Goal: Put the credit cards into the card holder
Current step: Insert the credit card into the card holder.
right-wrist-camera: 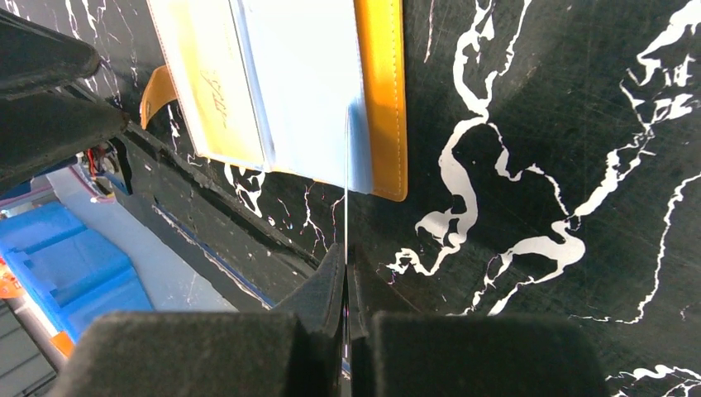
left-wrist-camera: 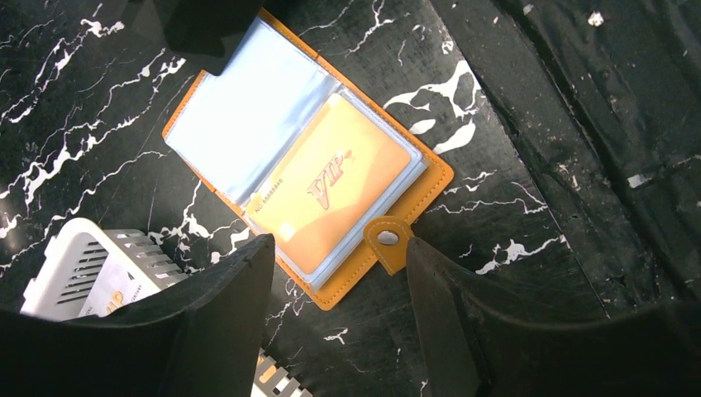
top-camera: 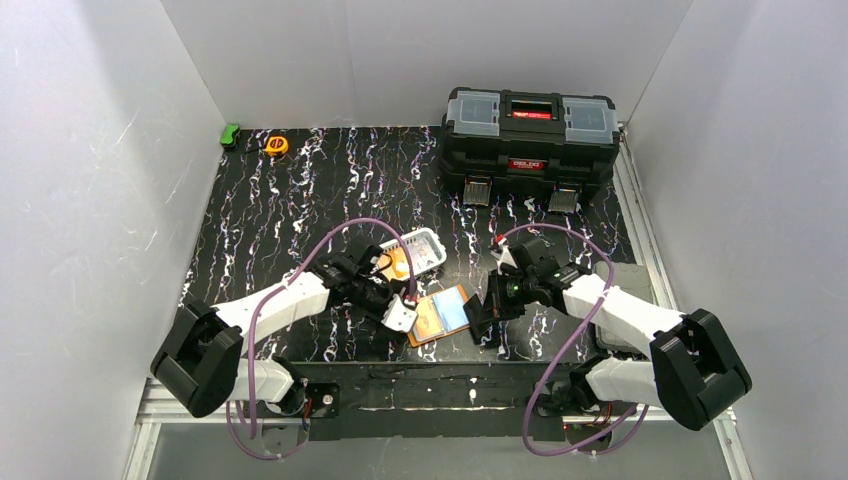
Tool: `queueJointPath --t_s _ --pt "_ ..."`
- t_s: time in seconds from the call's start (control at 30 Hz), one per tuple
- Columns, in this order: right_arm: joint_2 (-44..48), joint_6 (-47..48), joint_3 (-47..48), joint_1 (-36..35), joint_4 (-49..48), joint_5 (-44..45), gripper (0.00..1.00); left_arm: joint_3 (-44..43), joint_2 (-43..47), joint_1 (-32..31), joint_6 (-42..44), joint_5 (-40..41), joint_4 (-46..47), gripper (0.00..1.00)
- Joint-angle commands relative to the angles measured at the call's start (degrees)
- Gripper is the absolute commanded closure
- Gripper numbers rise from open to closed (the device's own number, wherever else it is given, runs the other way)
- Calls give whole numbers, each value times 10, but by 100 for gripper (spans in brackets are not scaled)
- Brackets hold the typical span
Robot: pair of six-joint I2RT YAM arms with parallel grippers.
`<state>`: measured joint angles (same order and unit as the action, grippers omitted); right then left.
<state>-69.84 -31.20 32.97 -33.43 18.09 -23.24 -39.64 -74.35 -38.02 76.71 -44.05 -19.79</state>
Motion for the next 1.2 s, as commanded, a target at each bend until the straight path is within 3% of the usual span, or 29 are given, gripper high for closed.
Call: queueJointPath --t_s 0.0,0.5,0.7,1.17 --pt "3 22 31 2 18 8 99 14 11 -5 33 -6 -23 43" --pt "-22 34 34 2 14 -15 99 23 5 -18 70 9 -28 46" --pt "-30 55 55 2 36 2 99 32 0 -18 92 13 -26 53" --pt "-43 69 60 2 36 -6 99 33 -14 -19 120 14 -25 55"
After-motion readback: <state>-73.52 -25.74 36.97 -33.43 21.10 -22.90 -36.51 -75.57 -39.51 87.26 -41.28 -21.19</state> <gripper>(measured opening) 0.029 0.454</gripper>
